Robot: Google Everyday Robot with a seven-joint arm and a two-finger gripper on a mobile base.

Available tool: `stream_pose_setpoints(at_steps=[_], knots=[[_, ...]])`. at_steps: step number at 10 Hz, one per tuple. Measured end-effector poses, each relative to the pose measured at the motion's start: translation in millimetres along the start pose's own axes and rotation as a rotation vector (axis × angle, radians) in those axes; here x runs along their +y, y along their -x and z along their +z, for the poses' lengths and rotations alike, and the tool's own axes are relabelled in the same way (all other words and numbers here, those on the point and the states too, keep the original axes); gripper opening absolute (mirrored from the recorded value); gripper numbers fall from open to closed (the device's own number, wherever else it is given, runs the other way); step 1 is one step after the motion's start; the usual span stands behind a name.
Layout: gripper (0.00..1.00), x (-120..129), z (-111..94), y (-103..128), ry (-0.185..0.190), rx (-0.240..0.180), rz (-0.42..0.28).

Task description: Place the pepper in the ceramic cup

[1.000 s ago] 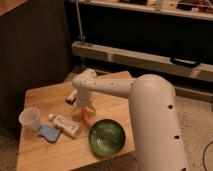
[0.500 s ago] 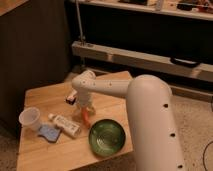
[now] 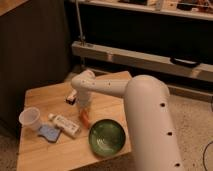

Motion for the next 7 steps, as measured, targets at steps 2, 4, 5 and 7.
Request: stream_pose_setpoints(at_steps=[2,4,5,7], knots=[[0.0,4.0,-5.5,-6.2,-0.048,-0.016,0.074],[0.0,-2.2,-29.2,-14.1,-0.128,0.009,0.123],[0.0,-18.7,-51.1,-17.2,-0.176,0.033,0.092],[0.0,-50.7,-93.5,-20.5,-0.259,0.062,0.031]])
